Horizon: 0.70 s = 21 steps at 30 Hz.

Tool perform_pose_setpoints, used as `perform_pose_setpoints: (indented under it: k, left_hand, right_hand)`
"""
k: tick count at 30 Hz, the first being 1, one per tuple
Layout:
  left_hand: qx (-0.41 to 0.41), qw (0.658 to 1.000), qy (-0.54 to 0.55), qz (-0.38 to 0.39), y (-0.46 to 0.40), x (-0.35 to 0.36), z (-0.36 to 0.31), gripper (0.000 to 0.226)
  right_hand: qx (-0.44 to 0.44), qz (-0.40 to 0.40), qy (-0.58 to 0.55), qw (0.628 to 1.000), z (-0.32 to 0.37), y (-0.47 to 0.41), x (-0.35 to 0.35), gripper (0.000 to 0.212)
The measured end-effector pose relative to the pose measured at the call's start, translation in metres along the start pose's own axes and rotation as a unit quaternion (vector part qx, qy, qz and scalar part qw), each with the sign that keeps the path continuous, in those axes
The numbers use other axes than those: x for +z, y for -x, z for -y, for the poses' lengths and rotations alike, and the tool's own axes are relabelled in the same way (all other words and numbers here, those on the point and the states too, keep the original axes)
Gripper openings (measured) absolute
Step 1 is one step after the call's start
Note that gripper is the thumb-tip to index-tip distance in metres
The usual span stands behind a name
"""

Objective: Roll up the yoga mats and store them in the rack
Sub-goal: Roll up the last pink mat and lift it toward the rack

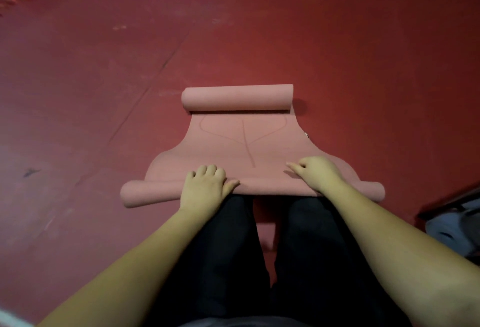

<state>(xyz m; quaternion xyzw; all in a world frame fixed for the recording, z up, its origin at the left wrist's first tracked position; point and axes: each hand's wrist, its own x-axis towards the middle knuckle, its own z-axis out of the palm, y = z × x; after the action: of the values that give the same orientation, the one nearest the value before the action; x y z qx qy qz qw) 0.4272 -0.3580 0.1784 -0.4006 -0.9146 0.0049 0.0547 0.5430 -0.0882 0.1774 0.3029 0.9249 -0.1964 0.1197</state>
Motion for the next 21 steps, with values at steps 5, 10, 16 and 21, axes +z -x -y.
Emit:
perform_pose_setpoints:
  k: [5,10,16,21]
  left_hand:
    - [0.003,0.996,0.059,0.066,-0.022,-0.006,0.006,0.049]
    - [-0.069,0.979,0.114,0.155,-0.043,-0.008,0.008,0.051]
    - [-0.044,0.969,0.080,0.230,-0.065,-0.023,0.015,0.048]
    - [-0.021,0.957,0.075,0.281,-0.078,-0.045,0.021,0.059]
  right_hand:
    - [-0.056,-0.130,0.045,0.989,-0.010,0.029,0.009,0.052]
    - [-0.092,-0.144,0.068,0.983,-0.021,0.047,0.028,0.050]
    - [-0.046,-0.075,0.092,0.992,-0.002,0.019,0.002,0.055]
    - [-0.034,0.060,0.100,0.993,0.009,0.006,-0.040,0.065]
